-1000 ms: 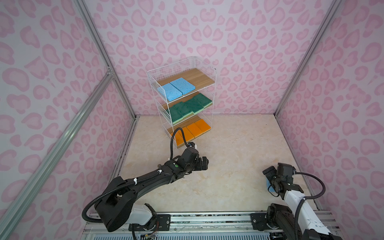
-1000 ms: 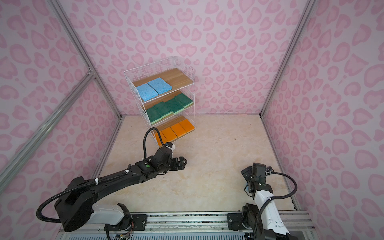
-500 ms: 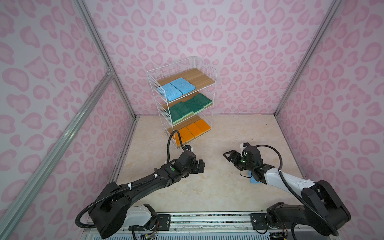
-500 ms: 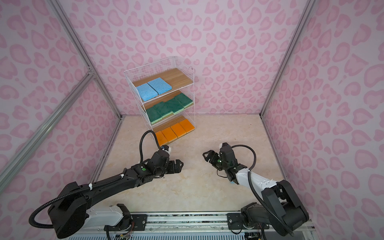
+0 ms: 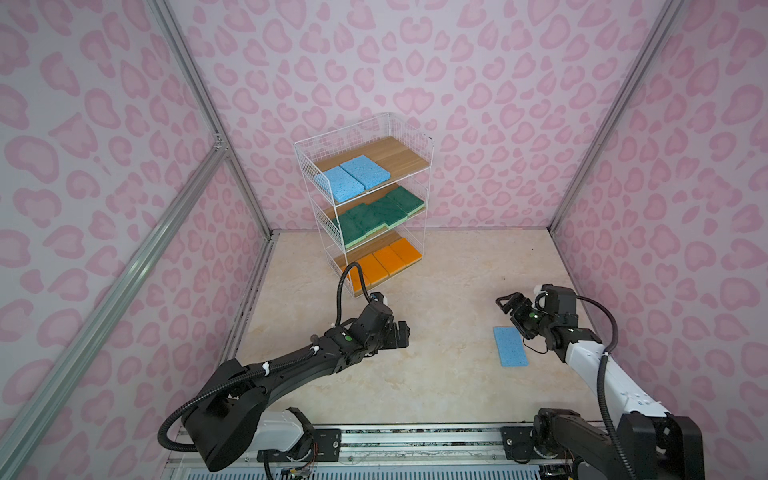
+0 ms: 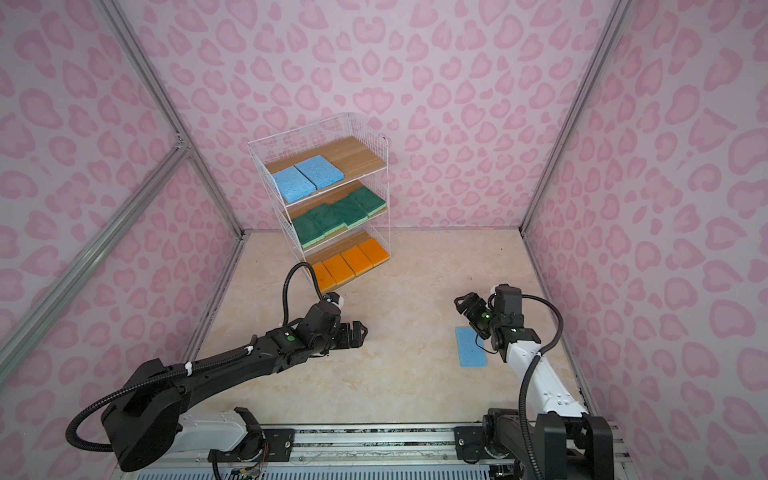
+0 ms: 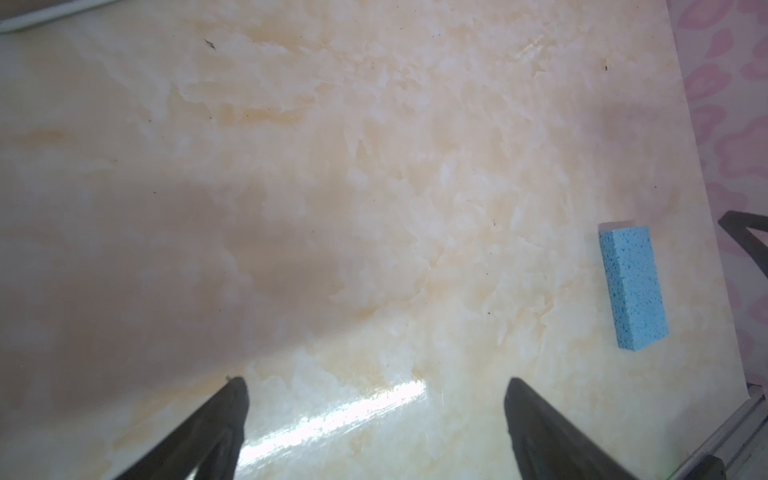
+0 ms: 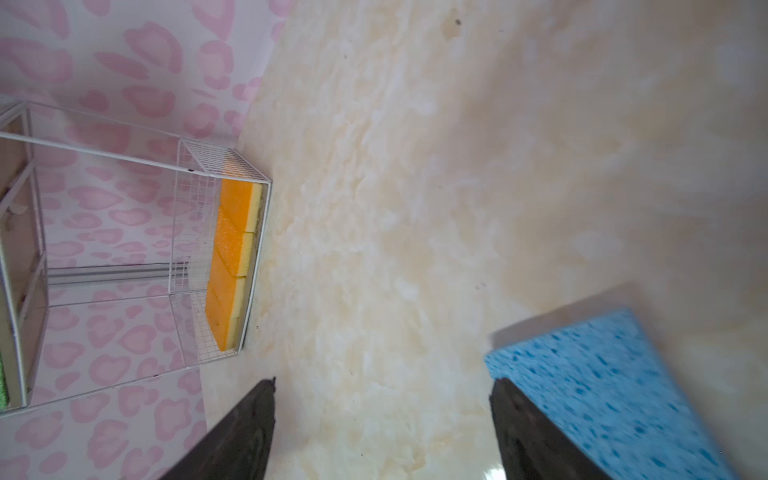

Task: Place and organize the cleaning sponges onto the shelf
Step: 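Grasp the last blue sponge with right gripper and slide it toward left gripper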

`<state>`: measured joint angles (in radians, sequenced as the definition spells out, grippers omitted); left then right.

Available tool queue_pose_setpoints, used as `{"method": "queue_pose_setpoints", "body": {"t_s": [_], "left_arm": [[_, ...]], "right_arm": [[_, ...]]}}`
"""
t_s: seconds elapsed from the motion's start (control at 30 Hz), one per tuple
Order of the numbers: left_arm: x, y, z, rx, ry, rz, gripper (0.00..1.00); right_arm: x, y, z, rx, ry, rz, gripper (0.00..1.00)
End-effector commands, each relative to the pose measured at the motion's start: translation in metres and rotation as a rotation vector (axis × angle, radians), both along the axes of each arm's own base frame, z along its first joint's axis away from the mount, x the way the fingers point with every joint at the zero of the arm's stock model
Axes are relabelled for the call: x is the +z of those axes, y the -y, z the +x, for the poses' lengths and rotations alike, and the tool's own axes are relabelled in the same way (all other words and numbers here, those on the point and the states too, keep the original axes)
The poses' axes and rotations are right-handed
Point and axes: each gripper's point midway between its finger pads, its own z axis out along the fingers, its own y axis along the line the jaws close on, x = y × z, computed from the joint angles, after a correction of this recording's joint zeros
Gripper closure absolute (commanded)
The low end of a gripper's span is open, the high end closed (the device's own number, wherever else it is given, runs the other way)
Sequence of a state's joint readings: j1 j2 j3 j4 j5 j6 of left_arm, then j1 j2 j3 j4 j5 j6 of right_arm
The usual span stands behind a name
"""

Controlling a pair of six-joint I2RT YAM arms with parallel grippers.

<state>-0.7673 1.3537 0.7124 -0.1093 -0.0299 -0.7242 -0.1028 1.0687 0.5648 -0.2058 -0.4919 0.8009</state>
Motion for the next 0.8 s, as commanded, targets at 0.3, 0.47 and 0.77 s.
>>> {"method": "queue_pose_setpoints", "body": {"t_s": [0.3, 0.47, 0.77], "left_arm": [[0.005, 0.018, 0.011, -0.029, 0.016, -0.036, 0.03], [0.005, 0.018, 0.01, -0.027, 0.017, -0.041, 0.02], [0.009, 0.014, 0.007, -0.017, 0.022, -0.059, 0.02]], "right_arm": [[-0.059, 0.039, -0.067, -0.09, -0.152, -0.021, 0.27], [-0.069, 0.029, -0.065, -0.068, -0.143, 0.027, 0.32], [-0.091, -0.006, -0.063, 0.043, -0.183, 0.002, 0.41]]}}
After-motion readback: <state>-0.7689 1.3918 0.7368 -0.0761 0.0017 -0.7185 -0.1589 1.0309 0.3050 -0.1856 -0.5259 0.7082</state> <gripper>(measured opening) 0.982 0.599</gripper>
